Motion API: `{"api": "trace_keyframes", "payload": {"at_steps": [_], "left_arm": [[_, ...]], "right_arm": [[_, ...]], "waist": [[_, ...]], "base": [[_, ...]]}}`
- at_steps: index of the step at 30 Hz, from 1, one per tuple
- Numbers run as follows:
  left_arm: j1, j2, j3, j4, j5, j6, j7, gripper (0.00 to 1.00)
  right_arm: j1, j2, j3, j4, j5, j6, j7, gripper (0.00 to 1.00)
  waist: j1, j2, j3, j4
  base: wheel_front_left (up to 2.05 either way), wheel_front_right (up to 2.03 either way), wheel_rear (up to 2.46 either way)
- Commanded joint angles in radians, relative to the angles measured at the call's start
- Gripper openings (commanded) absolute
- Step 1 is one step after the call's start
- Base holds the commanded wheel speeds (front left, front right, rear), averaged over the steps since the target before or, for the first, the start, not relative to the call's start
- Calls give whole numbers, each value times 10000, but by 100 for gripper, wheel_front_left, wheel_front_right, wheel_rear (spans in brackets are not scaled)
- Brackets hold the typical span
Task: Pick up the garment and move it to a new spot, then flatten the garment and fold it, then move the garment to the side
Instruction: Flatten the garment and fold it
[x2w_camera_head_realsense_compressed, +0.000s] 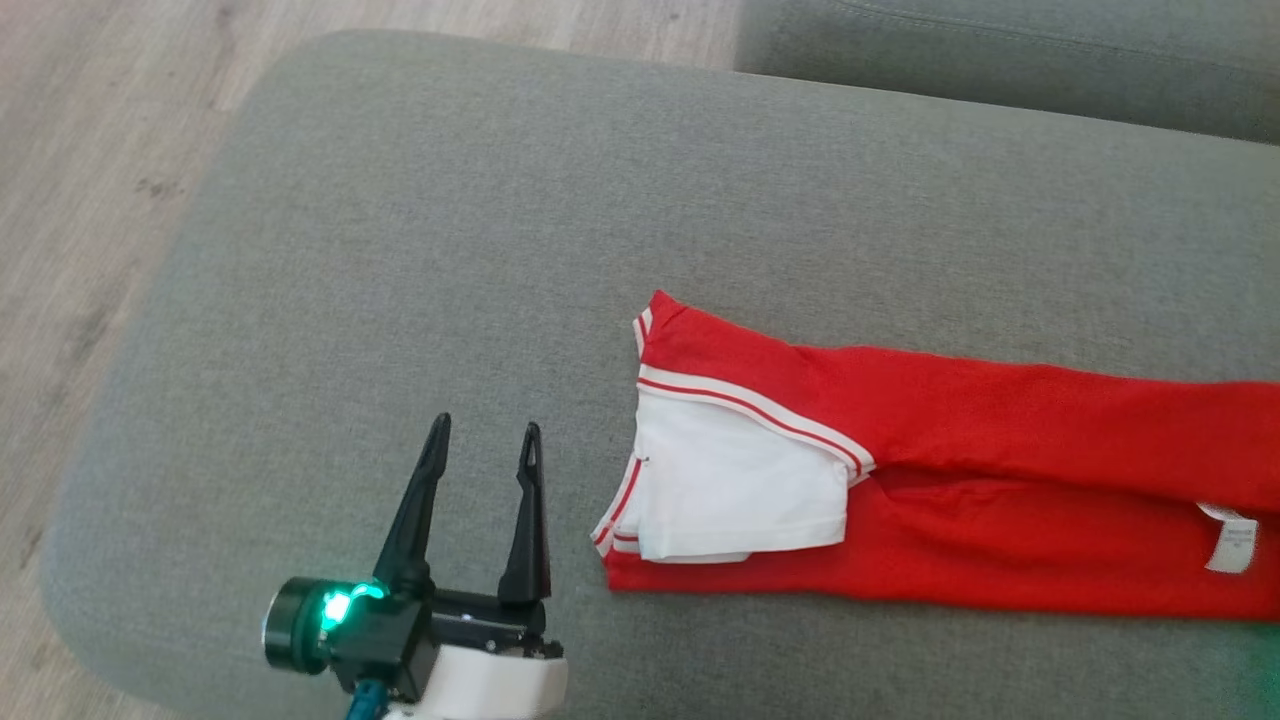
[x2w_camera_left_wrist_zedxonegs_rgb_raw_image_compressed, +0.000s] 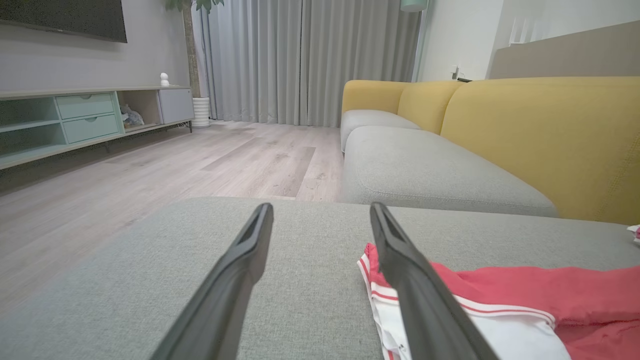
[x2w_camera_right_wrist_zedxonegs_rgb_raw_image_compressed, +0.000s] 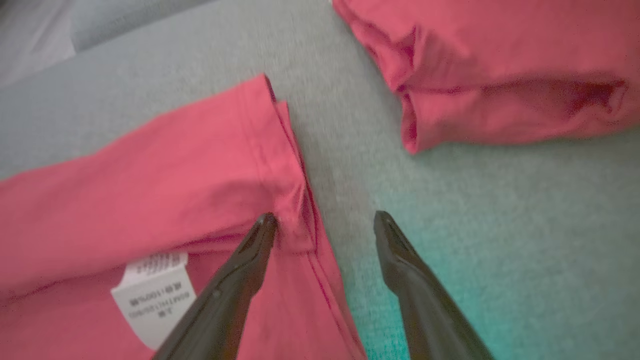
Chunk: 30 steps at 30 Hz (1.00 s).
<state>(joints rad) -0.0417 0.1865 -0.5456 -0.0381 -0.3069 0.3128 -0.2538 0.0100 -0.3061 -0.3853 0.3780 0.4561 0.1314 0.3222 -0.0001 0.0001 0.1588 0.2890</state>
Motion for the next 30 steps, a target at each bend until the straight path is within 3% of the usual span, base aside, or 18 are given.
{"api": "trace_keyframes", "payload": {"at_steps": [1,2,3,4,5,6,7,24,27,30], "left_arm": [[-74,-119,484,-273,220,-146,-79,100],[-35,-210,564,-247,337,-276,-79,100],[-1,-288,645,-227,453,-387,-79,100],[35,-366,744,-216,552,-487,-79,100],[72,-436,856,-207,634,-580,-79,100],[111,-499,968,-199,707,-666,-79,100],[149,-557,1079,-200,776,-747,-79,100],[371,-1104,2036,-221,1559,-1950,-79,100],[362,-1150,2132,-208,1659,-2093,-80,100],[317,-1197,2175,-160,1792,-2308,-80,100]], "right_arm": [[18,-178,60,-99,19,-7,292,100],[31,-142,52,-18,82,-7,490,99],[37,-79,25,20,158,-7,678,87],[51,-29,34,24,235,-7,881,50],[65,-7,76,-23,299,-7,1050,34],[72,-4,105,-90,343,-7,1162,5],[70,-13,149,-173,372,-7,1232,0],[-271,-651,-101,-1069,726,-7,354,0],[-325,-745,2,-1648,1015,-7,279,0],[-356,-770,557,-3132,1594,-7,243,0]], "waist": [[1,-1,15,83],[1,-1,20,112],[1,-1,20,130],[1,-1,22,136],[1,-1,29,124],[1,-1,37,99],[1,-1,46,61],[1,-1,88,-1288],[1,-1,172,-1559],[1,-1,250,-1844]], "base": [[0,0,0],[0,0,0],[0,0,0],[0,0,0],[0,0,0],[0,0,0],[0,0,0],[0,0,0],[0,0,0],[0,0,0]]}}
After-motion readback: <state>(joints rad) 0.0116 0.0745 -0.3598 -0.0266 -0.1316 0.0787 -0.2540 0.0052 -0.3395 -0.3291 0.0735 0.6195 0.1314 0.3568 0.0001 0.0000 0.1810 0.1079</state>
